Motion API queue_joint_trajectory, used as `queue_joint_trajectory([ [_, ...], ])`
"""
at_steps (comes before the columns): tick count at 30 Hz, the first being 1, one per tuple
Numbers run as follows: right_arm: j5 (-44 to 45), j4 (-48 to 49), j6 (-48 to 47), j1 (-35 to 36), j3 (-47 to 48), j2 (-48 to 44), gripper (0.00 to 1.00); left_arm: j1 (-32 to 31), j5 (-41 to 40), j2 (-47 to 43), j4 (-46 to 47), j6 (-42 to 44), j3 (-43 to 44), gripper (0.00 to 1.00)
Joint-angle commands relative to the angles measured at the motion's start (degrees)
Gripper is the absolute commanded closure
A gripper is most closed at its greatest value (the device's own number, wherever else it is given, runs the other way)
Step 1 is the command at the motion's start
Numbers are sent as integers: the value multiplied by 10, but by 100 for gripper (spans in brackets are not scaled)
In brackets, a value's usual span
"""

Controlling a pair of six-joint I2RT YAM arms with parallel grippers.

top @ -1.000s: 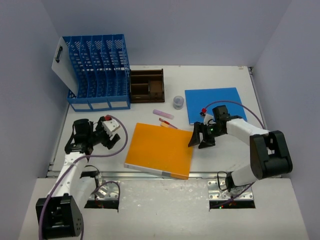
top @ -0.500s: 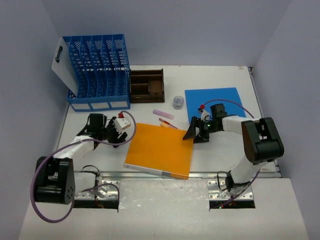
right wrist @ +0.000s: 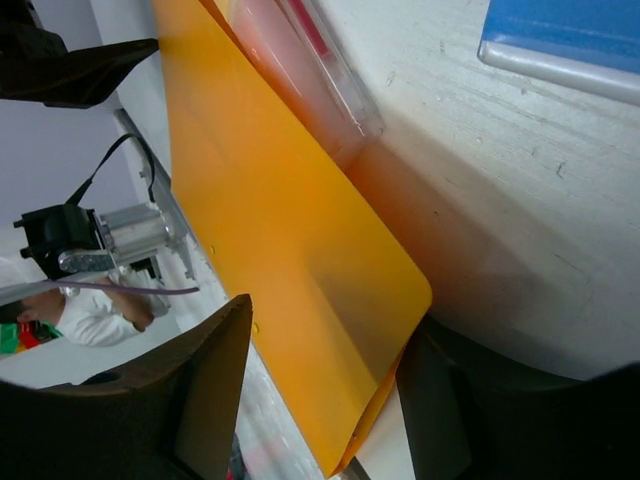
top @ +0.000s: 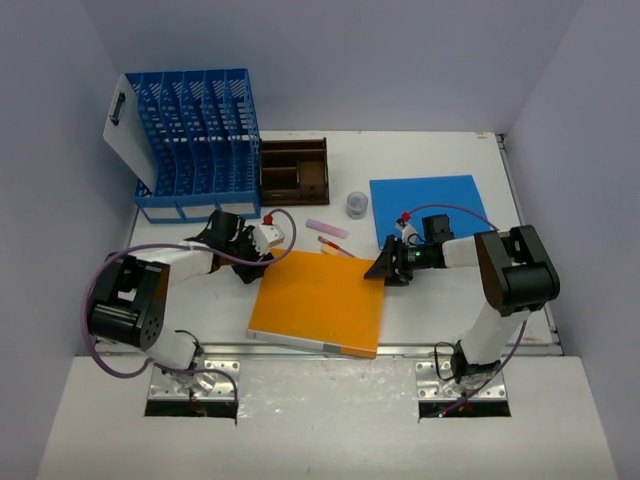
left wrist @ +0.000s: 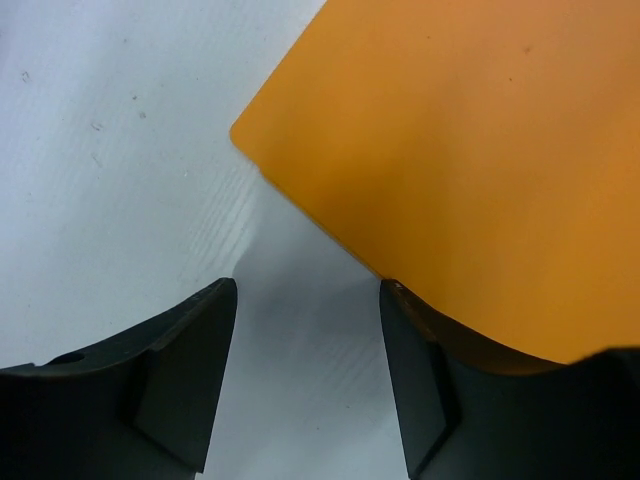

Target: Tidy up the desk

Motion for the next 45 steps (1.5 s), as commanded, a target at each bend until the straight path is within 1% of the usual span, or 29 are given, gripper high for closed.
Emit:
queue_joint_trajectory([
  [1, 23, 35, -6, 1, -25, 16, 42, -18, -48, 29, -16, -10, -5, 43],
  [4, 10, 40, -4, 1, -27, 19, 46, -27, -52, 30, -14, -11, -5, 43],
  [6, -1, 43, -3, 0, -26, 17, 54, -29, -50, 24, -12, -12, -7, 43],
  [7, -6, 43, -3, 1, -27, 14, 61, -30, -50, 22, -9, -13, -8, 43],
  [8, -9, 39, -4, 1, -26, 9, 76, -30, -47, 18, -7, -13, -9, 43],
  [10, -23, 32, -4, 0, -23, -18, 92, -30, -35, -5, 5, -19, -17, 42],
  [11, -25, 24, -4, 0, -22, -30, 99, -30, -28, -16, 13, -24, -22, 41],
  [14, -46, 2, 7, 1, -23, -95, 99, -29, -16, -70, 35, -51, -37, 36],
  [15, -51, -4, 11, 0, -28, -115, 99, -29, 2, -100, 34, -57, -36, 35],
  [16, -60, -11, 22, -1, -29, -154, 99, -29, 15, -135, 31, -68, -35, 32],
  [18, -74, -18, 42, -4, -29, -186, 99, -29, 25, -173, 28, -79, -33, 25],
  [19, -91, -20, 49, -5, -30, -214, 99, -29, 28, -190, 26, -85, -32, 23],
  [23, -116, -15, 100, -8, -49, -268, 99, -29, 29, -312, -2, -91, -28, 21],
  [24, -117, -11, 121, -8, -52, -277, 99, -29, 31, -338, -18, -84, -29, 18],
  [25, -118, -4, 133, -8, -62, -293, 99, -29, 32, -389, -23, -84, -32, 8],
  [27, -121, 12, 176, -9, -72, -303, 99, -29, 44, -437, -50, -82, -32, 0],
  [29, -124, 47, 217, -9, -93, -311, 99, -30, 68, -495, -84, -63, -30, 0],
  [30, -125, 61, 263, -9, -101, -314, 99, -30, 72, -512, -115, -55, -30, 0],
  [31, -125, 78, 287, -9, -110, -315, 99, -30, 72, -528, -130, -35, -32, 0],
  [32, -126, 117, 313, -9, -128, -318, 99, -30, 67, -558, -141, -21, -38, 0],
  [33, -124, 137, 367, -9, -137, -323, 99, -30, 61, -571, -159, 10, -43, 0],
  [34, -120, 176, 393, -9, -154, -326, 99, -30, 53, -590, -167, 29, -52, 0],
  [35, -111, 198, 448, -9, -161, -334, 99, -30, 51, -598, -172, 43, -56, 0],
  [36, -107, 218, 476, -9, -168, -338, 99, -30, 51, -607, -172, 67, -60, 0],
  [38, -97, 266, 526, -9, -180, -344, 99, -30, 69, -620, -174, 87, -61, 0],
  [39, -94, 275, 562, -9, -180, -347, 99, -30, 77, -623, -170, 96, -60, 0],
  [42, -77, 294, 625, -9, -184, -365, 99, -30, 97, -611, -168, 98, -50, 0],
  [45, -60, 266, 636, -10, -177, -387, 99, -30, 117, -593, -172, 101, -36, 0],
])
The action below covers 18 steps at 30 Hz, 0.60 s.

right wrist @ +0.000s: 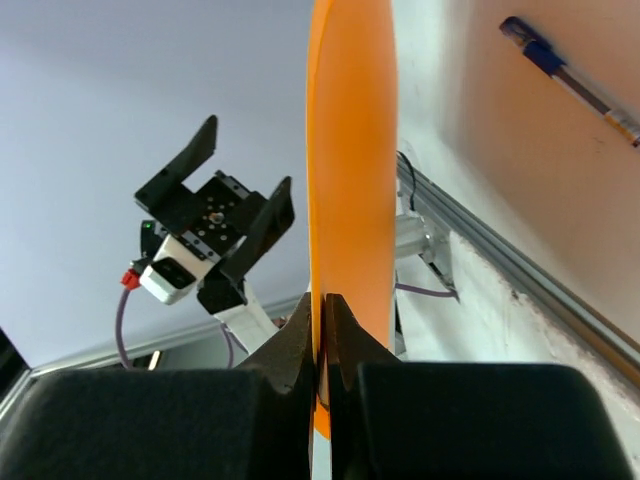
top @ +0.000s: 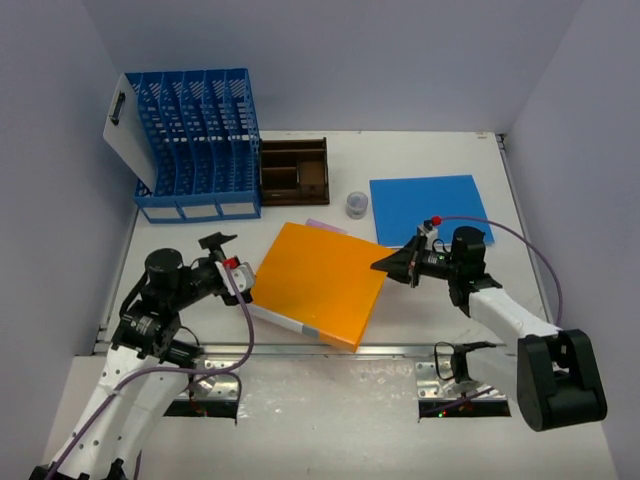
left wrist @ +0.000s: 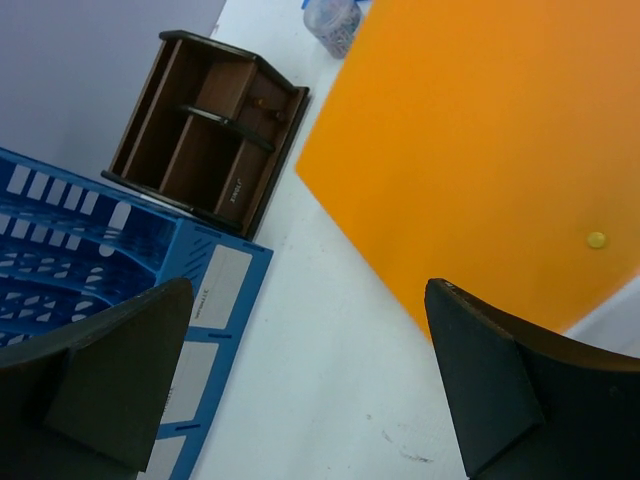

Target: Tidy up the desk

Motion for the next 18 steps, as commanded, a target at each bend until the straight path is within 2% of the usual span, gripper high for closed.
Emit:
queue_joint_trajectory([
  [1, 14, 38, 88, -4, 14, -31, 99, -5, 52, 24, 2, 25, 30, 0],
  [7, 18, 17, 105, -39, 47, -45, 99, -16, 91, 118, -3, -31, 112, 0],
  [10, 13, 7, 112, -58, 75, -50, 99, -69, 81, 166, -16, -62, 162, 0],
  [13, 11, 9, 114, -74, 95, -52, 99, -122, 45, 170, 30, -72, 175, 0],
  [18, 8, 3, 118, -99, 126, -56, 99, -213, -12, 162, 33, -11, 188, 0],
])
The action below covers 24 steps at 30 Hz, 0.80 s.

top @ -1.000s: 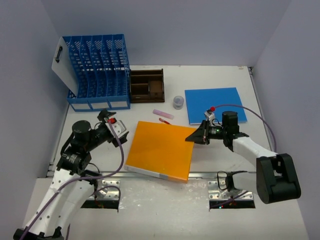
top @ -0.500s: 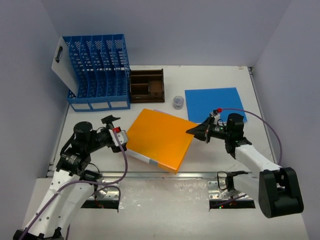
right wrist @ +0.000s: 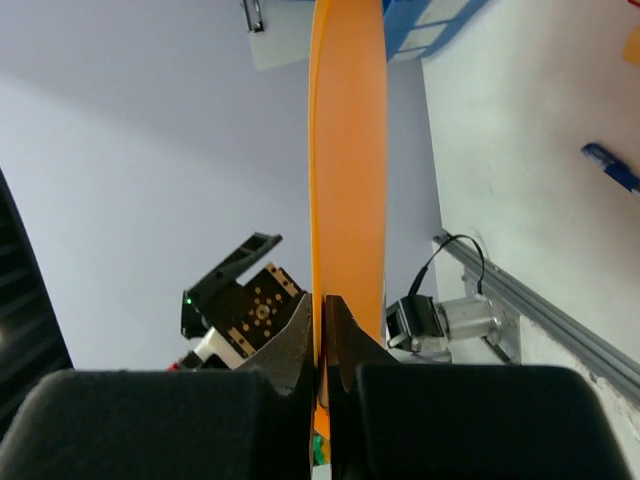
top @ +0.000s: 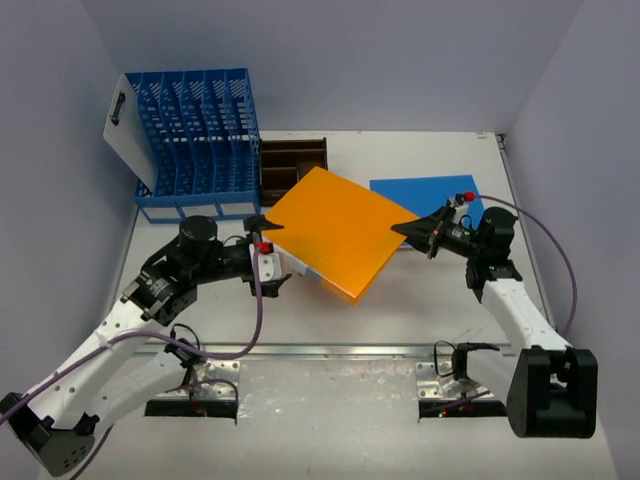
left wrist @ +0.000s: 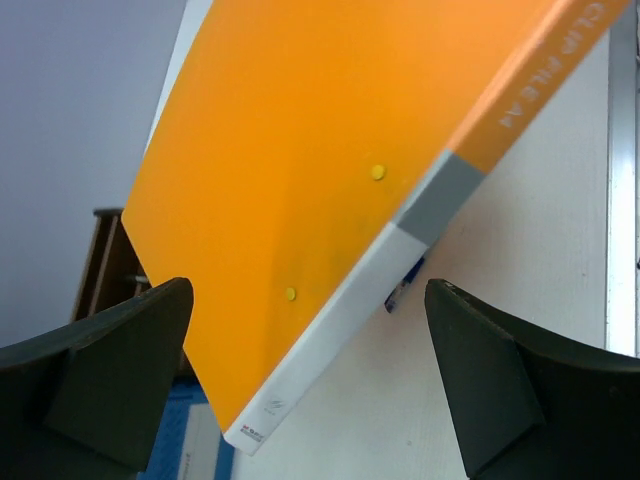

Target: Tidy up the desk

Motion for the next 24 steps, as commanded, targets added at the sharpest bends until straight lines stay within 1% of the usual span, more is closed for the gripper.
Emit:
queue_joint_trajectory([
  [1, -9, 16, 22, -12, 41, -14, 99, -59, -38, -23, 25, 66, 20, 0],
  [2, -9, 12, 22, -13, 45, -16, 99, -71, -47, -30, 20, 91, 5, 0],
  [3, -9, 5, 22, -14, 49, -16, 99, -96, -71, -54, 15, 119, -11, 0],
  [4, -9, 2, 22, -15, 50, -16, 99, -107, -84, -73, 23, 181, -33, 0],
  [5, -7, -6, 22, -15, 52, -18, 99, -115, -95, -116, 35, 214, -84, 0],
  [6, -7, -12, 22, -17, 52, -18, 99, -123, -102, -137, 62, 269, -107, 0],
  [8, -5, -26, 22, -19, 57, -18, 99, -125, -108, -171, 89, 300, -153, 0],
  [9, -5, -32, 22, -20, 60, -17, 99, -128, -115, -169, 113, 303, -157, 0],
  [10, -5, -37, 23, -20, 62, -16, 99, -131, -126, -161, 126, 287, -156, 0],
  [11, -5, -46, 23, -20, 69, -17, 99, -133, -140, -128, 136, 271, -140, 0],
  [12, -6, -50, 23, -19, 73, -18, 99, -141, -171, -109, 152, 253, -127, 1],
  [13, -6, -53, 23, -20, 76, -18, 99, -147, -184, -88, 156, 217, -110, 1],
  [14, -6, -60, 23, -20, 83, -18, 99, -160, -205, -54, 161, 198, -82, 2],
  [15, -5, -63, 23, -20, 87, -15, 99, -168, -209, -40, 159, 173, -70, 2],
  [16, -5, -66, 23, -20, 90, -14, 99, -177, -214, -24, 159, 165, -56, 3],
  [20, -3, -72, 25, -22, 104, -10, 99, -262, -248, -17, 161, 158, -69, 3],
  [24, 1, -72, 24, -24, 120, 0, 99, -293, -250, -34, 178, 177, -111, 2],
])
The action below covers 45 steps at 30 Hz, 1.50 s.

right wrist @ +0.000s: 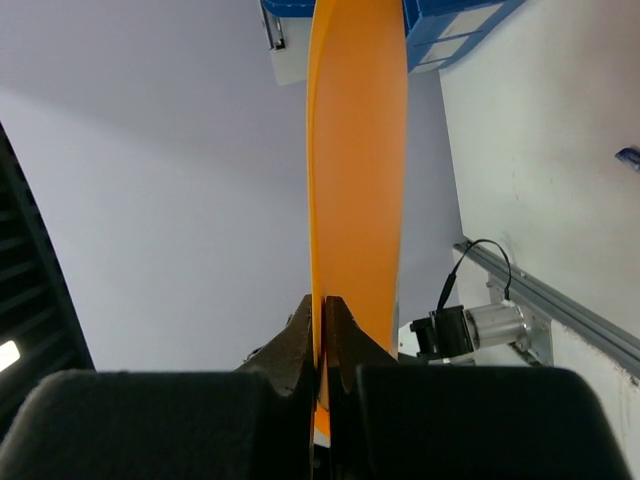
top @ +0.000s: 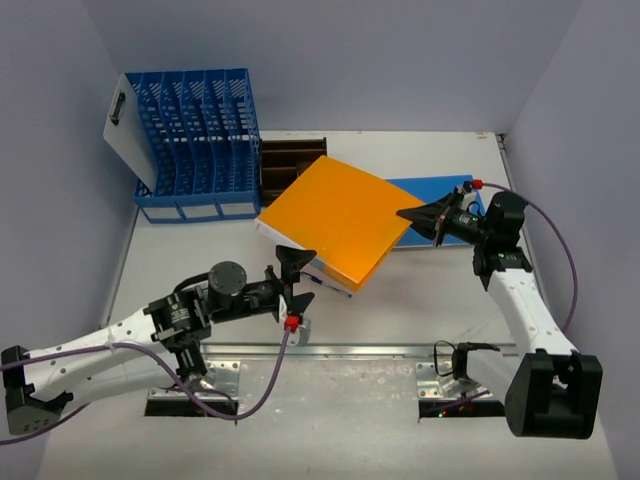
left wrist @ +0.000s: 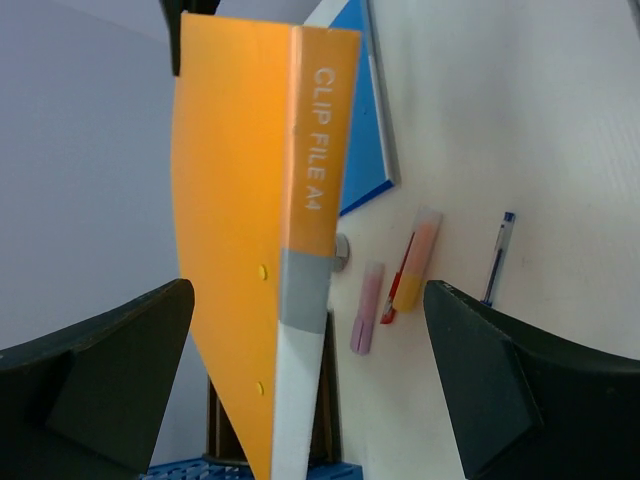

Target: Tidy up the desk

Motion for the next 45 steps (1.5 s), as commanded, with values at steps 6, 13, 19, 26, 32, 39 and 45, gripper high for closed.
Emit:
queue_joint_trajectory([
  [6, 1, -12, 6, -3, 57, 1, 99, -44, -128, 41, 142, -54, -20, 4],
  [13, -3, -106, -19, -2, 65, -14, 99, -53, -220, 125, 238, -76, 5, 11],
  [19, -5, -162, -39, -2, 73, -24, 99, -58, -268, 145, 278, -72, 10, 35],
  [26, -5, -167, -41, 5, 72, -24, 99, -60, -253, 150, 293, -65, 6, 62],
  [32, -11, -162, -43, 21, 85, -25, 99, -61, -271, 205, 271, -89, 43, 88],
  [39, -17, -129, -55, 23, 91, -25, 58, -61, -282, 199, 211, -163, 81, 100],
  [45, -20, -100, -69, 22, 91, -22, 9, -59, -287, 157, 156, -241, 103, 100],
])
